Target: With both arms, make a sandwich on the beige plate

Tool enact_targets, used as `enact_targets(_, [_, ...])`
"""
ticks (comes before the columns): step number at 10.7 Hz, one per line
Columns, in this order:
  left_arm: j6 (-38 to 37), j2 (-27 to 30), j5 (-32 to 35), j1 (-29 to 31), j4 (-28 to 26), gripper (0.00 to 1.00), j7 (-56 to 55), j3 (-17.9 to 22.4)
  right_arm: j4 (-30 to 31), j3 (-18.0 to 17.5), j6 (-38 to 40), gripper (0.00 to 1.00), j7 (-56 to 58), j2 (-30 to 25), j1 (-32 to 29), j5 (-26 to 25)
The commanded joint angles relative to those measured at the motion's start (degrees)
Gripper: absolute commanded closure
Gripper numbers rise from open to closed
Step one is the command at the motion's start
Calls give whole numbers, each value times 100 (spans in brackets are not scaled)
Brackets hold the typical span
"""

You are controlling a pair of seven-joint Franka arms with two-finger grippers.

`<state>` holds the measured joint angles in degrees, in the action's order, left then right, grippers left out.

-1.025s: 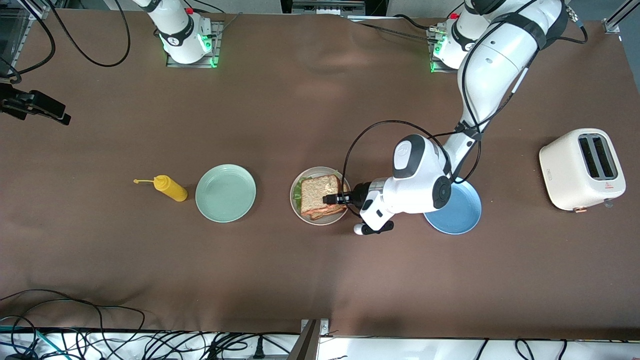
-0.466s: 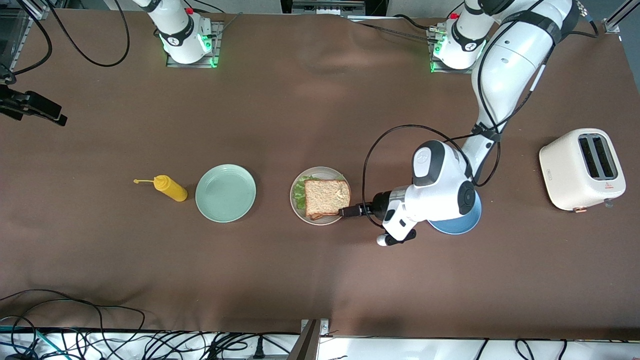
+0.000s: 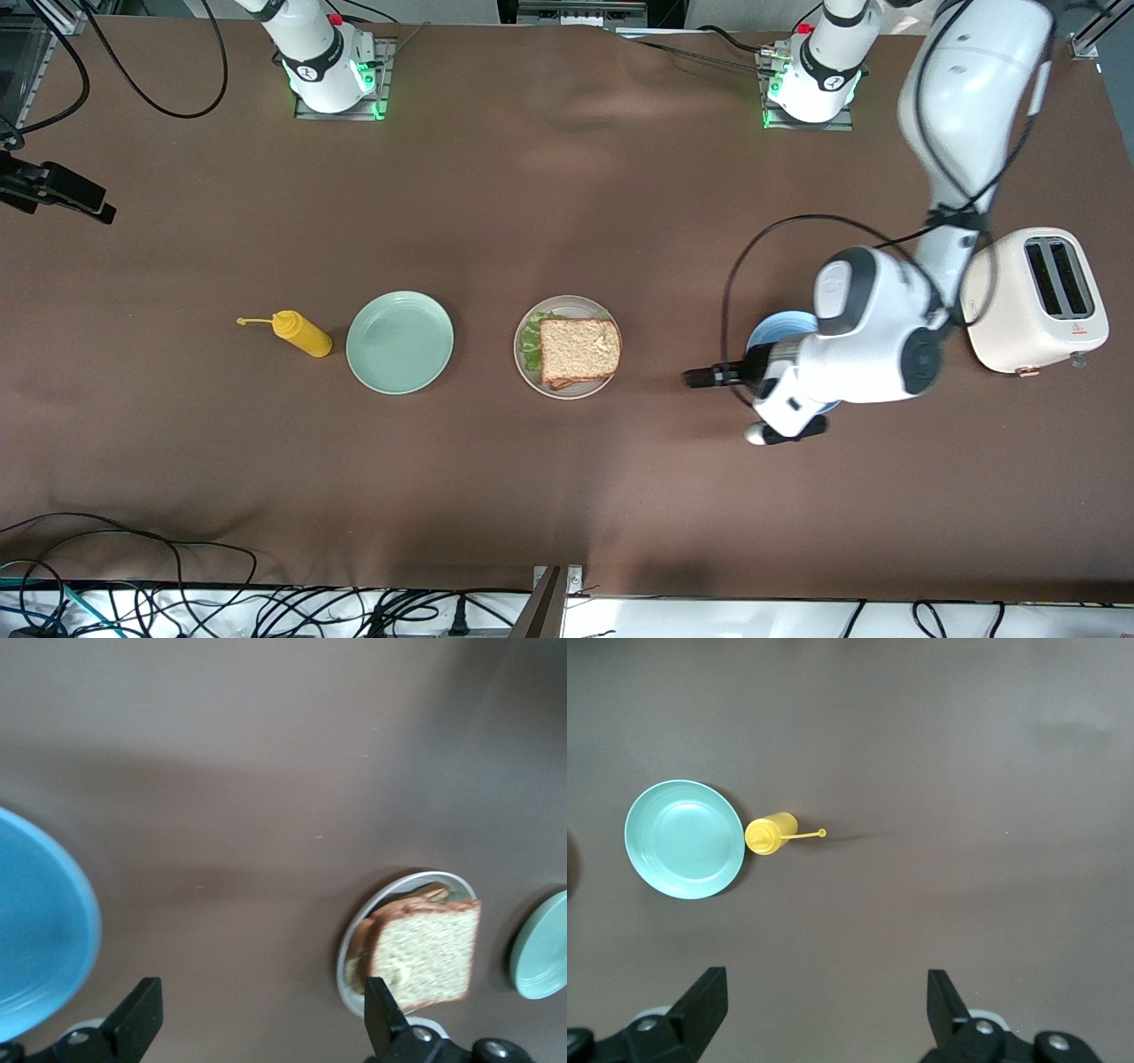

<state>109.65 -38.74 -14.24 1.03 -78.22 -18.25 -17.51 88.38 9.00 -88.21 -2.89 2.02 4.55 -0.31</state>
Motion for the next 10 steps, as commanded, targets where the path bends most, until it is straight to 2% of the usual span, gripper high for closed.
enact_targets(1, [-958,681,700,448,-238,0,197,2,-49,5,32,0,8,1,-15,92])
enact_targets(3, [-1794,1330,1114,879,-238,0,549,2,-49,-4,32,0,-1,1,-15,92])
enact_targets(6, [-2692,2131,1667,1188,-238,0,962,11,-49,-4,6,0,-1,9,-15,92])
enact_targets(8, [-3072,2274,1845,1574,-255,0,1419,-7,-58,5,15,0,-1,1,-15,92])
enact_targets(10, [-3081,2283,1846,1672,-238,0,1429,2,-49,-4,15,0,-1,9,-15,92])
